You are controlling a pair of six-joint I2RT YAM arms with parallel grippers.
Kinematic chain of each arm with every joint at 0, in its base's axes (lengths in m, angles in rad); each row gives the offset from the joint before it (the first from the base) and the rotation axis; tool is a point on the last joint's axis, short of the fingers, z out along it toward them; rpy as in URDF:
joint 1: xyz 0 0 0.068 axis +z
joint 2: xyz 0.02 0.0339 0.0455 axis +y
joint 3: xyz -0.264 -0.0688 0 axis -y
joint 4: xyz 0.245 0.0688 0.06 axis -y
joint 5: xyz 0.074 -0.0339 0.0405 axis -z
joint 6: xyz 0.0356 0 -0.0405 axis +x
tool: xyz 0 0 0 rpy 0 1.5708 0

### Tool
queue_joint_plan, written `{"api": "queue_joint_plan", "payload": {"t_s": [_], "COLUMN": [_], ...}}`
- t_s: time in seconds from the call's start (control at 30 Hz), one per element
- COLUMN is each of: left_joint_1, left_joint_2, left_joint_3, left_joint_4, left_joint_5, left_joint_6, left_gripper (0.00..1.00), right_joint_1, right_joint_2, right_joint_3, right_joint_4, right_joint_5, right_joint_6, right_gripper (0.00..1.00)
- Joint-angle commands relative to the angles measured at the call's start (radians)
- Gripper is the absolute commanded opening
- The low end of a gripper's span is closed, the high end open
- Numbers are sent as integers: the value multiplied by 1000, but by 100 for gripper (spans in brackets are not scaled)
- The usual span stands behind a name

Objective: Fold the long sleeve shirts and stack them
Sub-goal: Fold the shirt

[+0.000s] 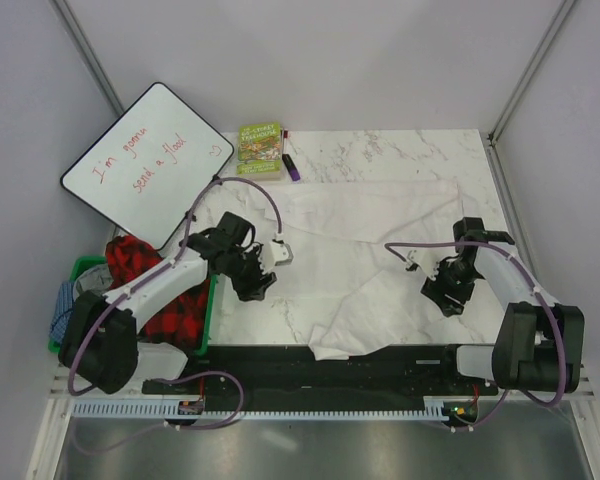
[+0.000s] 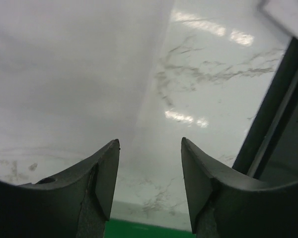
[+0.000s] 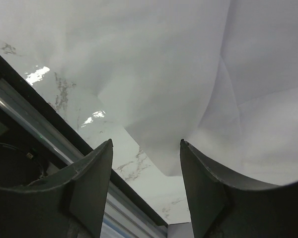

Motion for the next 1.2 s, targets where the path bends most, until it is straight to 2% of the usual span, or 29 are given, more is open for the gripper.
{"api": "queue_joint_plan", "payload": {"t_s": [0.0, 0.03, 0.07, 0.13, 0.17, 0.27, 0.37, 0.57, 0.63, 0.73, 0.77, 0.87, 1.0, 1.17], "left_joint_1": [-216, -257, -341, -418, -502, -656, -744, -828, -828, -827, -822, -773, -628, -445], "left_joint_2": [-140, -146, -143, -108, -85, 16, 116, 228, 262, 297, 294, 231, 170, 289], "left_joint_3": [-46, -43, -27, 6, 41, 90, 108, 84, 92, 101, 98, 131, 298, 567], "left_joint_4": [64, 85, 120, 146, 172, 214, 268, 360, 361, 355, 354, 312, 213, 110], "left_joint_5": [88, 86, 82, 88, 85, 40, -24, -89, -115, -196, -207, -199, -104, -43], "left_joint_6": [-43, -62, -72, -113, -131, -185, -204, -239, -262, -276, -271, -263, -263, -242], "left_gripper": [62, 64, 72, 74, 75, 77, 78, 77, 73, 53, 33, 2, 2, 2], "right_joint_1": [34, 34, 34, 34, 34, 35, 34, 29, 26, 20, 17, 14, 8, -6], "right_joint_2": [-25, -23, -20, -2, 6, 26, 21, -3, -11, -29, -34, -57, -88, -91], "right_joint_3": [5, 2, 2, 15, 37, 91, 127, 107, 102, 101, 102, 108, 136, 203], "right_joint_4": [-24, -25, -24, -28, -34, -48, -61, -70, -68, -67, -67, -59, -36, -28], "right_joint_5": [-46, -40, -38, -49, -59, -92, -109, -138, -150, -168, -176, -202, -240, -334], "right_joint_6": [20, 21, 27, 49, 68, 99, 104, 73, 59, 50, 49, 38, 9, -8], "right_gripper": [64, 65, 66, 66, 66, 67, 68, 71, 73, 76, 77, 84, 88, 89]}}
